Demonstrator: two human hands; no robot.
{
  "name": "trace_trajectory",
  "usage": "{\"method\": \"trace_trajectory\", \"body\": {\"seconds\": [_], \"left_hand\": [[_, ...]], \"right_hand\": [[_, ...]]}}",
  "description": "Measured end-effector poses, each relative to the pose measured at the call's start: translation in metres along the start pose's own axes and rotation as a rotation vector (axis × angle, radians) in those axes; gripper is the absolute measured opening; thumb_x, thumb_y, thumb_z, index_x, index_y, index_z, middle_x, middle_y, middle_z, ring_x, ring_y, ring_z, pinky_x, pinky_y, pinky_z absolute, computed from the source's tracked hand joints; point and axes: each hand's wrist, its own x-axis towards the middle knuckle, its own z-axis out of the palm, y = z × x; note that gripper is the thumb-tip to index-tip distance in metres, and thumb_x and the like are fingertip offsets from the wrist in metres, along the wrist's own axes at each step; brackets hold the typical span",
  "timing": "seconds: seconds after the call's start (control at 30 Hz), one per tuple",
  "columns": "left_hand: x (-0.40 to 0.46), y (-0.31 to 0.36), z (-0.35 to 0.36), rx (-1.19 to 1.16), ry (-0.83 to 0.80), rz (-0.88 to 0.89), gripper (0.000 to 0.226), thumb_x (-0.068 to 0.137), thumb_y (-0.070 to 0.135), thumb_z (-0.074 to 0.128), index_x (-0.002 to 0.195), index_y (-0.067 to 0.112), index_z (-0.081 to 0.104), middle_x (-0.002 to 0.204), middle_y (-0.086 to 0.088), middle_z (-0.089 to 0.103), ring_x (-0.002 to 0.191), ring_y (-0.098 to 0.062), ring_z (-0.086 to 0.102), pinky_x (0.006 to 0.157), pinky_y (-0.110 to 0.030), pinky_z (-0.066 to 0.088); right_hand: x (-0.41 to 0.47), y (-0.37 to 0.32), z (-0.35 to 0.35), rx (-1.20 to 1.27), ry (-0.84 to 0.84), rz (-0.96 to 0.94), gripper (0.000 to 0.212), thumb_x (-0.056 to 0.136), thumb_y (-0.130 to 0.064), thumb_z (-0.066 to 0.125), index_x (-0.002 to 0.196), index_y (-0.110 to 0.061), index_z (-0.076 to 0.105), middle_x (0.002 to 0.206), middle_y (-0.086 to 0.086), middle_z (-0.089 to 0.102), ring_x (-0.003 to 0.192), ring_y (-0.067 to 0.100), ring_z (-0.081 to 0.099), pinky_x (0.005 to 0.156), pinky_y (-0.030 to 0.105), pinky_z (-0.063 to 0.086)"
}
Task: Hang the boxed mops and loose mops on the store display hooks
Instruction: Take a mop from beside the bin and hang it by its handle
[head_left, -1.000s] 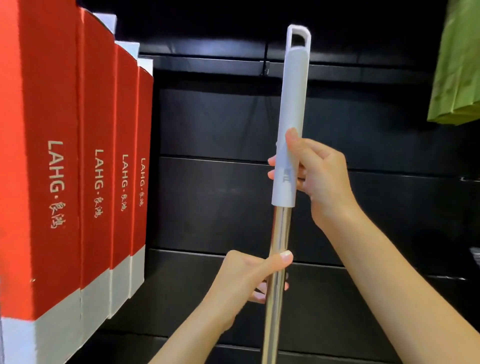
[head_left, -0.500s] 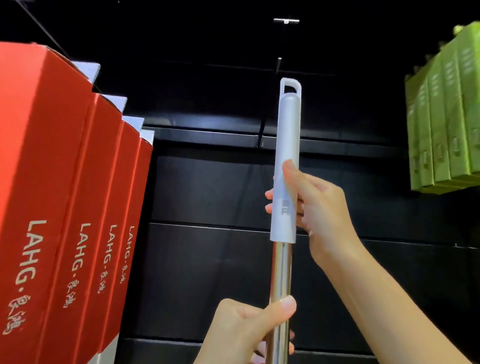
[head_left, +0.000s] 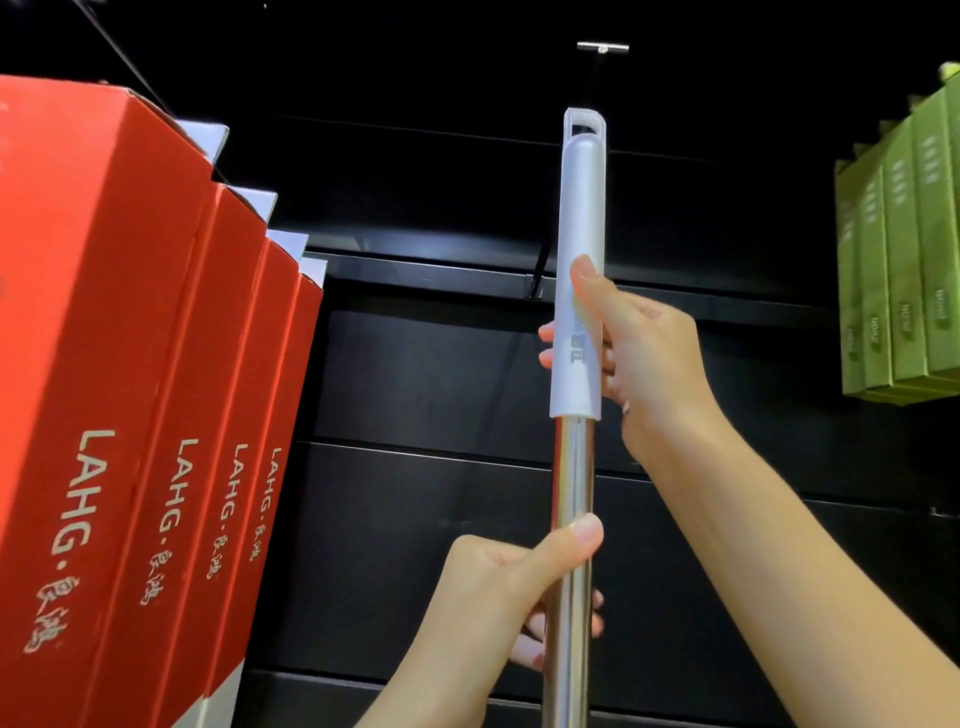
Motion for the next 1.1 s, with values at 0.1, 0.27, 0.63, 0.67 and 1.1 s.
{"method": "trace_trajectory", "body": {"seconds": [0.1, 0.27, 0.63, 0.67, 1.1], "left_hand": [[0.006, 0.005, 0.002, -0.018, 0.004, 0.037, 0.068, 0.052, 0.069, 0.068, 0.073, 0.005, 0.077, 0.075, -0.008, 0.076, 0.07, -0.019, 0.074, 0.055, -0.023, 0.055], [0.018, 0.015, 0.005, -0.026, 0.027, 0.077, 0.065, 0.051, 0.067, 0.069, 0.066, 0.004, 0.076, 0.072, -0.009, 0.076, 0.066, -0.018, 0.074, 0.054, -0.023, 0.055], [0.03, 0.006, -0.001, -0.032, 0.082, 0.068, 0.069, 0.055, 0.068, 0.067, 0.068, 0.001, 0.075, 0.072, -0.011, 0.075, 0.063, -0.017, 0.072, 0.057, -0.025, 0.057], [0.031, 0.004, -0.001, -0.03, 0.081, 0.066, 0.07, 0.056, 0.068, 0.067, 0.069, -0.001, 0.075, 0.072, -0.011, 0.075, 0.063, -0.017, 0.072, 0.058, -0.026, 0.057], [0.045, -0.02, -0.01, -0.01, 0.086, 0.022, 0.068, 0.055, 0.068, 0.066, 0.073, 0.003, 0.076, 0.074, -0.008, 0.076, 0.067, -0.017, 0.074, 0.056, -0.023, 0.056]], "right_hand": [[0.008, -0.003, 0.0, -0.016, 0.0, -0.022, 0.034, 0.082, -0.047, 0.066, 0.052, -0.031, 0.072, 0.069, 0.004, 0.075, 0.056, 0.017, 0.071, 0.051, 0.022, 0.056], [0.023, -0.006, -0.001, -0.002, 0.018, -0.038, 0.028, 0.082, -0.046, 0.066, 0.067, -0.022, 0.067, 0.07, 0.006, 0.075, 0.056, 0.017, 0.071, 0.051, 0.022, 0.057], [0.034, 0.008, 0.0, 0.003, -0.016, 0.015, 0.028, 0.082, -0.043, 0.068, 0.066, -0.019, 0.066, 0.066, 0.007, 0.074, 0.053, 0.018, 0.069, 0.047, 0.022, 0.055], [0.034, 0.01, 0.0, 0.002, -0.011, 0.013, 0.029, 0.082, -0.042, 0.068, 0.064, -0.02, 0.065, 0.065, 0.006, 0.073, 0.052, 0.018, 0.069, 0.047, 0.022, 0.055], [0.038, 0.042, -0.004, -0.045, -0.01, 0.016, 0.029, 0.084, -0.041, 0.067, 0.067, -0.019, 0.065, 0.072, 0.011, 0.073, 0.055, 0.018, 0.07, 0.047, 0.023, 0.055]]}}
